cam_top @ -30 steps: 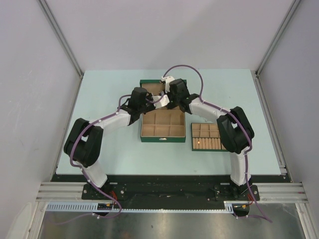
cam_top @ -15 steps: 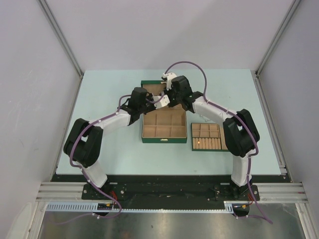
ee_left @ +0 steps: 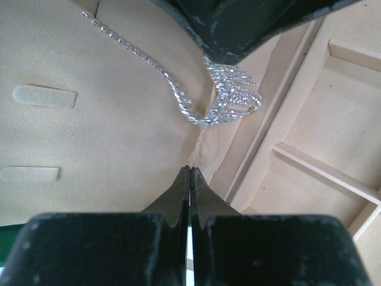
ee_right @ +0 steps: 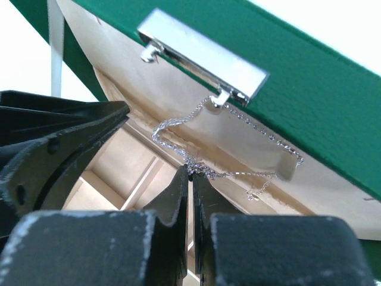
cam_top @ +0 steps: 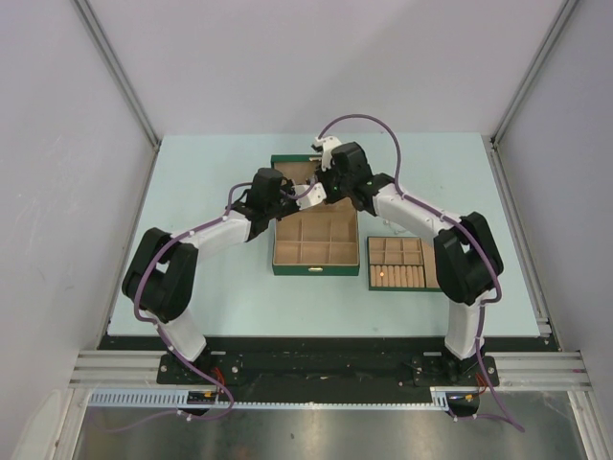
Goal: Organize the mixed jewelry
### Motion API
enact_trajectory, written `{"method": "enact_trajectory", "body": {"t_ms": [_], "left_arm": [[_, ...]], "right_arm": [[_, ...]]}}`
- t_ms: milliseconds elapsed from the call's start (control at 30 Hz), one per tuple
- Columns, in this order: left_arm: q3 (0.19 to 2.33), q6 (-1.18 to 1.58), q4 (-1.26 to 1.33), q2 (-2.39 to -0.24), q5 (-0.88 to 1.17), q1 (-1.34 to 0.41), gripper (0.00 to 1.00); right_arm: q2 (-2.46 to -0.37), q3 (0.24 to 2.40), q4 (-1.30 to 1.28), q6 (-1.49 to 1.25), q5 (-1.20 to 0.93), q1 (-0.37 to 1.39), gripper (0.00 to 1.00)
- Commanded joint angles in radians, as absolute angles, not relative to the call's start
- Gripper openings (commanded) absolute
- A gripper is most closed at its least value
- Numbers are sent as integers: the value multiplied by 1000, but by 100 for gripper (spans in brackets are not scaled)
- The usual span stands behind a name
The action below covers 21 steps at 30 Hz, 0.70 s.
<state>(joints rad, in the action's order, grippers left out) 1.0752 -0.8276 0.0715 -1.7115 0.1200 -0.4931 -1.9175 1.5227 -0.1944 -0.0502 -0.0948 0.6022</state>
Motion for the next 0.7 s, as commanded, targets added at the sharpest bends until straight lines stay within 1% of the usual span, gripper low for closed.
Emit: {"method": "enact_trajectory", "body": {"t_ms": [0,667], "left_arm": [[1081,-792,61,-1681,209,-517,0],[1098,-787,44,-1687,212,-520,0]], "right_arm": [[-1841,1589,-189,-52,-98,595,0],[-1819,1626,-199,-45,-94,580,0]]}}
